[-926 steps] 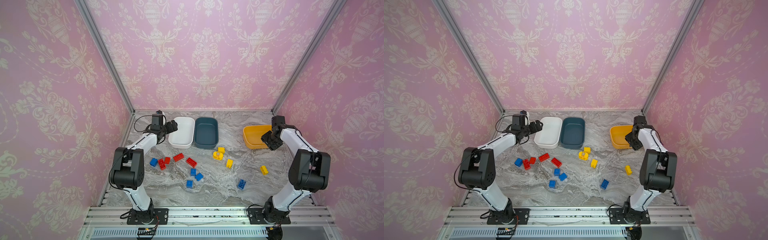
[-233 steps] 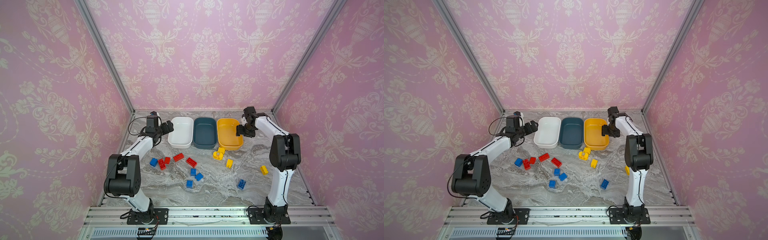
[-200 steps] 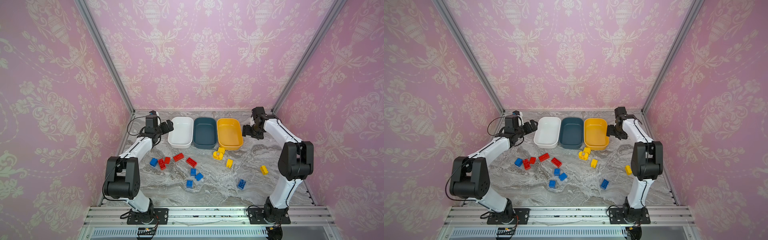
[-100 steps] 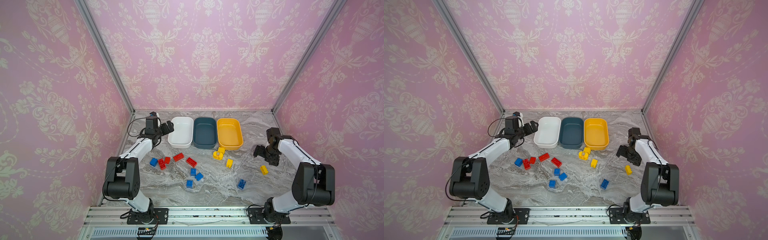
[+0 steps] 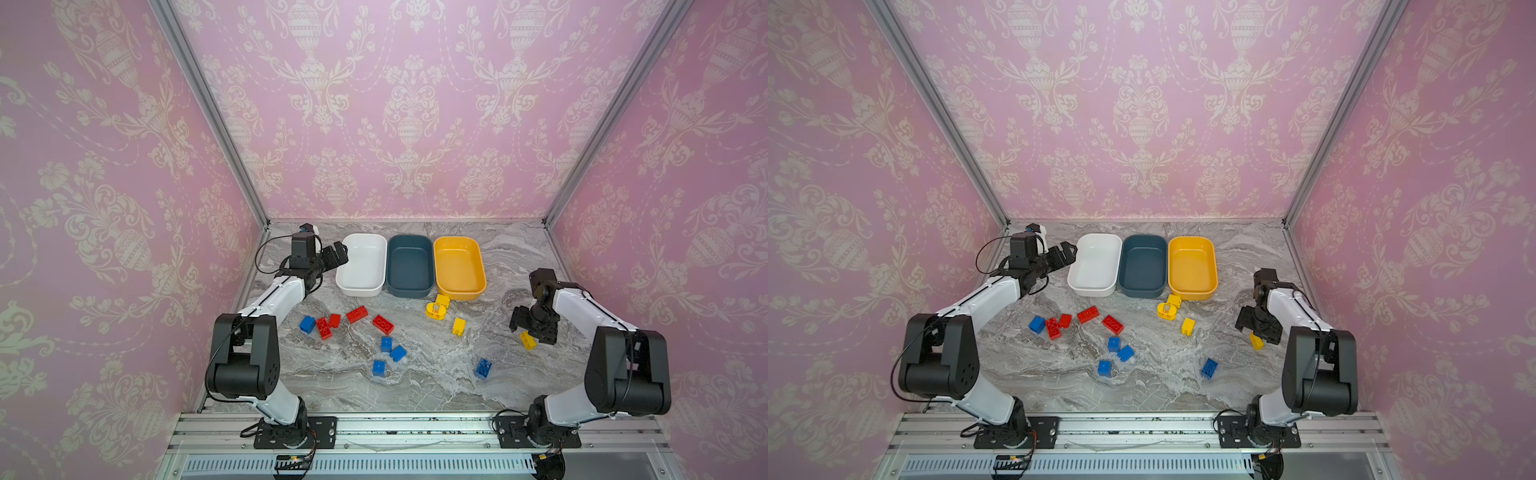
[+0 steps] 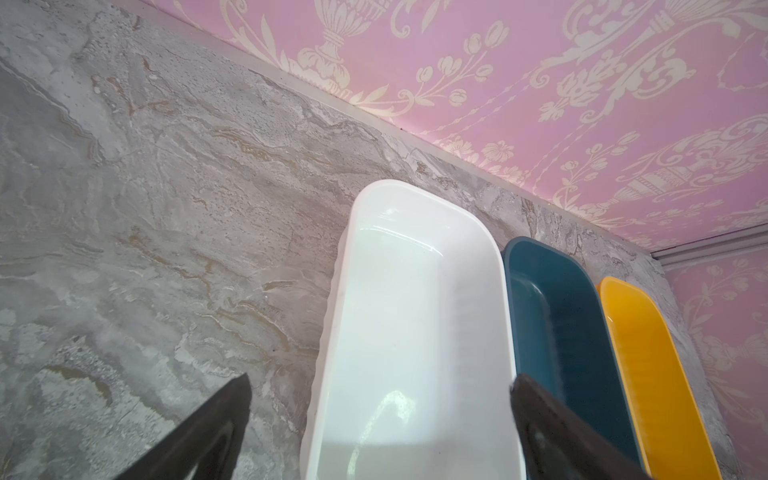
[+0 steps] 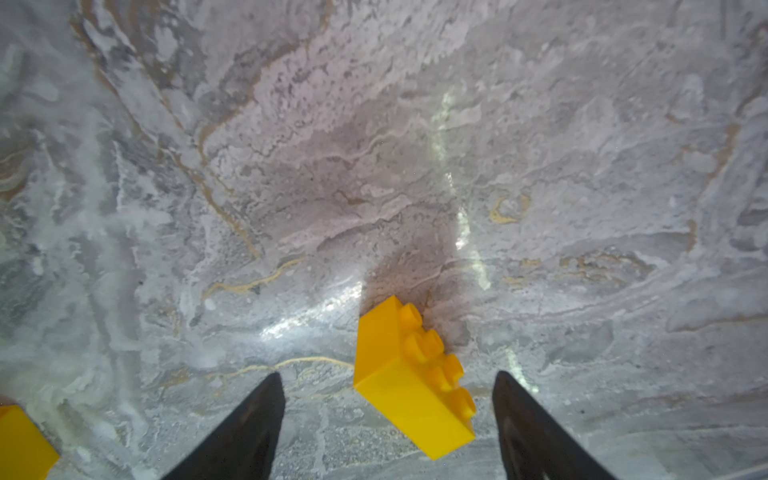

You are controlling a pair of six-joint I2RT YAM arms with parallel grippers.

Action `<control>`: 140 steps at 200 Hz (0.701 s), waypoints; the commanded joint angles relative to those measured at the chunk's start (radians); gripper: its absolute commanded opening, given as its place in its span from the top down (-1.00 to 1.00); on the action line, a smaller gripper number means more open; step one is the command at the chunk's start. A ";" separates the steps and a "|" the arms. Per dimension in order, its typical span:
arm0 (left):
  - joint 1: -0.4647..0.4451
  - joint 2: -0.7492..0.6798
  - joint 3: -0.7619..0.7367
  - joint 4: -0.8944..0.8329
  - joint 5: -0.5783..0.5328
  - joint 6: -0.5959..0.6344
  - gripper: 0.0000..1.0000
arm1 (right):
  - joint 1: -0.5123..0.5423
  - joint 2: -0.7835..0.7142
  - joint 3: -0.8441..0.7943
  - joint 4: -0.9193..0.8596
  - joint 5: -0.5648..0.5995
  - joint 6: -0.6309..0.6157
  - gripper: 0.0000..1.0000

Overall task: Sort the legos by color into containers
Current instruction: 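Lower the right gripper onto a yellow brick near the yellow tub, then close the right gripper on the yellow brick and lift it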

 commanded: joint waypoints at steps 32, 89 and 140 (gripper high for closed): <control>0.006 -0.002 -0.011 0.010 0.011 -0.007 -0.99 | -0.003 0.055 -0.030 0.046 -0.010 -0.016 -0.14; 0.008 -0.012 -0.024 0.010 0.010 -0.004 -0.99 | 0.005 0.067 -0.047 0.055 -0.020 -0.001 0.18; 0.008 -0.034 -0.043 0.010 0.007 -0.005 -0.99 | 0.010 0.051 -0.058 0.057 -0.020 0.005 0.61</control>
